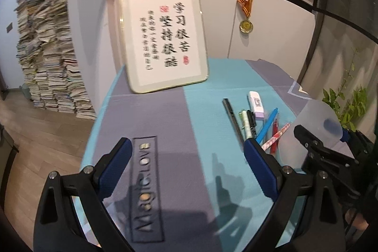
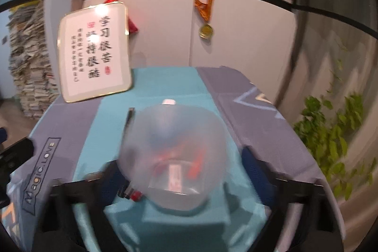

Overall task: Organize stationery
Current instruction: 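Grasp the frosted plastic cup by its rim with the right gripper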

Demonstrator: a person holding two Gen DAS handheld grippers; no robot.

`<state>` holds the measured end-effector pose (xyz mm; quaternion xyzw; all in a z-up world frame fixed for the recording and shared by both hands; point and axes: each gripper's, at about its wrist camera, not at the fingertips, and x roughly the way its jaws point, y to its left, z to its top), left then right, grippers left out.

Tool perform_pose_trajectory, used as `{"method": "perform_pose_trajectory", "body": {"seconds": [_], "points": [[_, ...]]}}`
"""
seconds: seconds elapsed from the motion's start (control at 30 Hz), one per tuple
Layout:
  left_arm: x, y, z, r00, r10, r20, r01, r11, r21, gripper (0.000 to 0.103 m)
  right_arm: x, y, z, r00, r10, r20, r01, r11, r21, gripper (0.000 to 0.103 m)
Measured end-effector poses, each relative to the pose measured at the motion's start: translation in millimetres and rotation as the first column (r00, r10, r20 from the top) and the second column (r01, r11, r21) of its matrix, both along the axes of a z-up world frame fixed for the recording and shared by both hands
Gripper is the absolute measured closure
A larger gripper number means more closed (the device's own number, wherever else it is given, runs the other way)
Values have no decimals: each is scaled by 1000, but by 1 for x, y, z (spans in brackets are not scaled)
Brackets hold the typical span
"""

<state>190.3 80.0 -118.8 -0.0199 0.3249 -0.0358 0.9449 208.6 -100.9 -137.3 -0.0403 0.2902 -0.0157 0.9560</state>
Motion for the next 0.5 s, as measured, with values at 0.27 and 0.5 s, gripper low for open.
{"method": "perform_pose_trajectory", "body": {"seconds": [0.27, 0.5], "points": [[62, -36, -10, 995, -40, -93, 39, 999, -15, 33, -3, -45, 7, 998, 58, 21, -56, 997, -59, 30], [110, -53, -25, 981, -13, -194, 11, 1000, -15, 38, 15, -82, -3, 983, 182, -8, -182, 983, 1, 30]]}}
